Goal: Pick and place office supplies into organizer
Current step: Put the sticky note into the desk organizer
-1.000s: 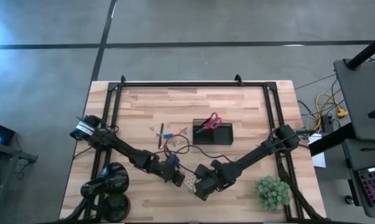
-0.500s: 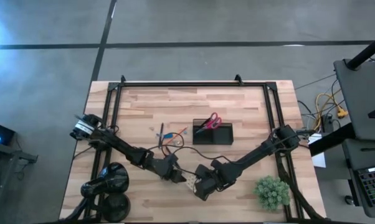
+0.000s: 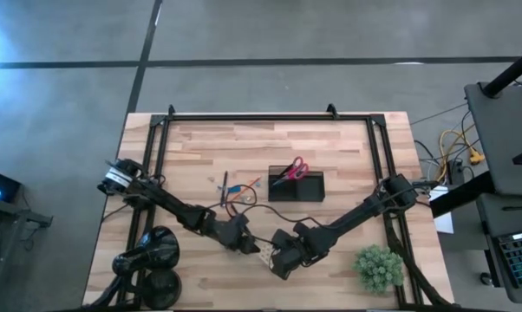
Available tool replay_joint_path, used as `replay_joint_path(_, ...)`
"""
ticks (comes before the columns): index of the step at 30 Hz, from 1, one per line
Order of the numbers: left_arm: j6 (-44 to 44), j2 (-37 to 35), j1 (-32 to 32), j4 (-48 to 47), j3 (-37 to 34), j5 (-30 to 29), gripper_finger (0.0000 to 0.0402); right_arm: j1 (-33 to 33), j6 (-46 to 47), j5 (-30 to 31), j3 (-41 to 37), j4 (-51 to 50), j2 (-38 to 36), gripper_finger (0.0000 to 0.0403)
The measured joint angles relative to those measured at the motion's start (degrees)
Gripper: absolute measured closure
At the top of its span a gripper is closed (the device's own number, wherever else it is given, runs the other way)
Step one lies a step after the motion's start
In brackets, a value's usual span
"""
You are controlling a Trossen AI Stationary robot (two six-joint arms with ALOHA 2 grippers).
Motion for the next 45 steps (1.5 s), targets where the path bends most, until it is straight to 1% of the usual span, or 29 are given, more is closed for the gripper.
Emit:
replay_joint_path(4,-0.1,0.2,0.1,-9.2,3.7,1.3,0.021,0.0,0.0,0.2,0.0,0.0,0.0,0.0344)
replay_joint_path(6,-0.1,0.2,0.1,-11.9,5.1,1.4,0.021,0.0,0.0,0.4,0.0,0.0,0.0,0.0344)
replay_joint_path(19,0.4,2.5,0.6,-11.9,8.6,2.6,0.021,0.0,0.2,0.8,0.0,0.1,0.0,0.0344)
replay_joint_path(27,0.6,5.9,0.6,-12.0,12.9,3.4,0.021,0.0,0.0,1.1,0.0,0.4,0.0,0.0344)
replay_joint_path(31,1.9,5.8,0.8,-11.9,13.1,3.5,0.0213,0.0,-0.1,1.1,0.0,0.4,0.0,0.0344)
replay_joint_path(35,2.3,5.5,0.9,-11.8,12.7,4.2,0.0243,0.0,-0.1,1.1,0.0,0.4,0.0,0.0344)
replay_joint_path(45,6.3,5.5,1.0,-11.8,13.0,3.9,0.0356,0.0,0.4,1.1,-0.1,0.4,-0.5,0.0344)
